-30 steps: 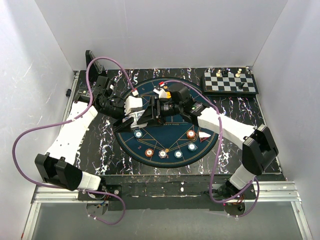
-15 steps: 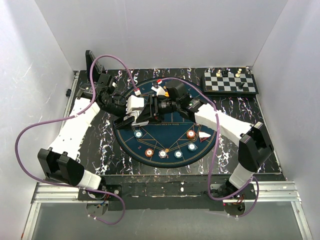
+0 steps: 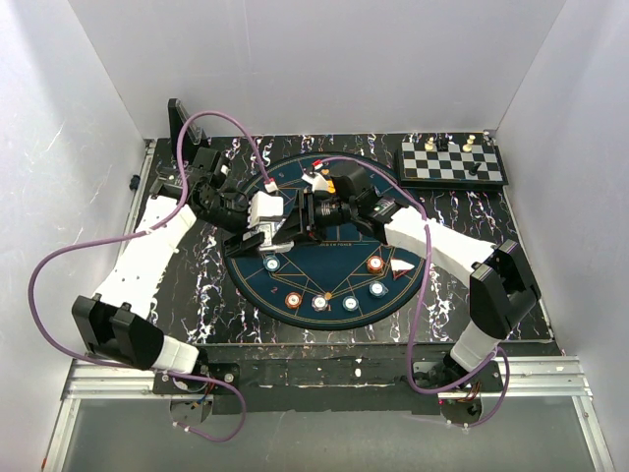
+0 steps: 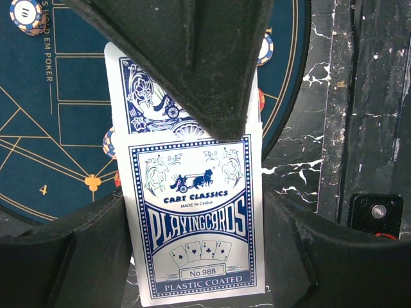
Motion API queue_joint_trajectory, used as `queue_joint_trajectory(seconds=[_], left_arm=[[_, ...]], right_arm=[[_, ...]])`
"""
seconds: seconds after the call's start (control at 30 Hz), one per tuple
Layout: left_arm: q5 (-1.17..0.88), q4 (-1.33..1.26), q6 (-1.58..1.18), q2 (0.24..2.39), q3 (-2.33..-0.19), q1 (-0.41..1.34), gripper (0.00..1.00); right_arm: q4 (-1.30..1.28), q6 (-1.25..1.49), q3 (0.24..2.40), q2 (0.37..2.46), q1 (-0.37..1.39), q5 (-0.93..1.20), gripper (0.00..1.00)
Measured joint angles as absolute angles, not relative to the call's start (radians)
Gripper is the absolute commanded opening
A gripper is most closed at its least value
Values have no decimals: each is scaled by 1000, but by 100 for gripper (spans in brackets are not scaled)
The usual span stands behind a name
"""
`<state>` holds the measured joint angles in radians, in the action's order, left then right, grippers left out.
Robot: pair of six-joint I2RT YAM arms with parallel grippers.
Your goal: Distribute texas hold em gaming equipment
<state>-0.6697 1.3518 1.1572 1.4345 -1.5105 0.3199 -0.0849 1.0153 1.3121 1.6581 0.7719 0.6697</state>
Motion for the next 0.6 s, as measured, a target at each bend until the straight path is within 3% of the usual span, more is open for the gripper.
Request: queue_joint_trajectory(seconds=[0.23, 0.43, 0.6], left_arm=[[-677, 1352, 1126, 1392, -1483, 330, 1], [-707, 1354, 1061, 1378, -1454, 341, 12], [-715, 1354, 962, 1371, -1435, 343, 28]], right_arm=[[-47, 1023, 1312, 1658, 768, 685, 47], [-10, 1039, 1303, 1657, 765, 686, 39], [52, 1092, 1264, 1657, 765, 707, 33]])
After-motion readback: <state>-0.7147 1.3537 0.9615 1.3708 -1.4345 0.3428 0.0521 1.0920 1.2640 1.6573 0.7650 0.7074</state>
